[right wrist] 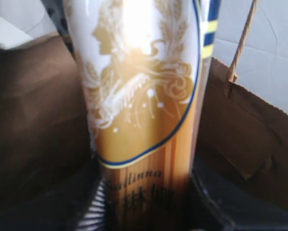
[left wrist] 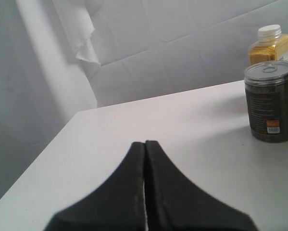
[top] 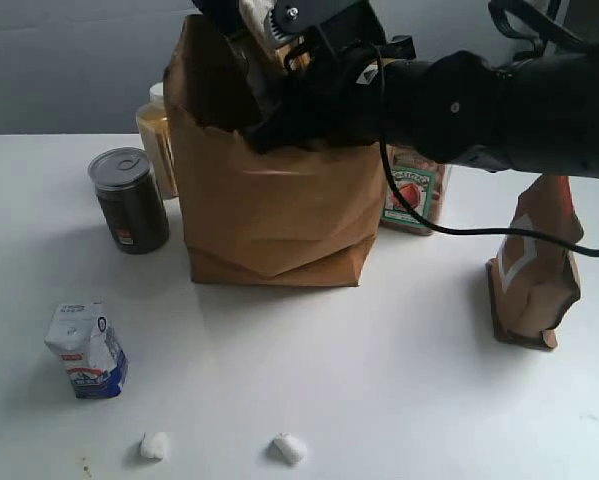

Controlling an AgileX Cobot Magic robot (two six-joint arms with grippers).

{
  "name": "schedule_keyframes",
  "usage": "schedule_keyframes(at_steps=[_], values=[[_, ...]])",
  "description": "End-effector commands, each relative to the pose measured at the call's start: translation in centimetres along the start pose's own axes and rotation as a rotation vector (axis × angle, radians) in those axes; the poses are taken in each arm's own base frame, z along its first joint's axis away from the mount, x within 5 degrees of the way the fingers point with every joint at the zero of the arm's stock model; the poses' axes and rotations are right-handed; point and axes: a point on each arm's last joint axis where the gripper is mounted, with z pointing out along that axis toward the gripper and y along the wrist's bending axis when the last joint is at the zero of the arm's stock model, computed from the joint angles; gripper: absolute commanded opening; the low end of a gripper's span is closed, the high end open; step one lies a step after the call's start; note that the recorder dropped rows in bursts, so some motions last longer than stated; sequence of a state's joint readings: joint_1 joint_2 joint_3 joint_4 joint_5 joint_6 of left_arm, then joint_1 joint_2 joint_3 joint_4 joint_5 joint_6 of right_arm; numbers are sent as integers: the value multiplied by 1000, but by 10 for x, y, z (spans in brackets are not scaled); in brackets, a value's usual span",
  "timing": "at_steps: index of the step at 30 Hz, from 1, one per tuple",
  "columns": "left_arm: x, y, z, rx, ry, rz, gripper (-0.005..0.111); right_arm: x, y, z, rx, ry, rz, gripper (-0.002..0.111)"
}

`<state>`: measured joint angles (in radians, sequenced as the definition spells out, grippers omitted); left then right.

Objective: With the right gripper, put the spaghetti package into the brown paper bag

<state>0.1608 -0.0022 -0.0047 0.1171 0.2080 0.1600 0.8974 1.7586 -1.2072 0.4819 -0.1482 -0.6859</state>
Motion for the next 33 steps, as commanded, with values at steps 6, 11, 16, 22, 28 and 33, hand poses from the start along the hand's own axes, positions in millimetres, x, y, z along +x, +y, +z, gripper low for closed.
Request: schedule_keyframes(at_steps=[6,11,16,22,28,33], values=[[1,0,1,3,-4,-7,0,-10,-5,-6,20,-38,-105,28],[1,0,1,3,-4,-7,0,-8,-4,-6,6,-21,-111,62],[1,0,1,3,-4,-7,0,-7,-3,-6,-1,-15,-111,66],[1,0,1,3,-4,-7,0,-6,-2,-6,-14,0,-112,66],[1,0,1,3,-4,-7,0,-20,-4,-18,0,-49,-106,63],[1,0,1,3,-4,-7,0,-75,-14,-75,63,-265,-69,47]])
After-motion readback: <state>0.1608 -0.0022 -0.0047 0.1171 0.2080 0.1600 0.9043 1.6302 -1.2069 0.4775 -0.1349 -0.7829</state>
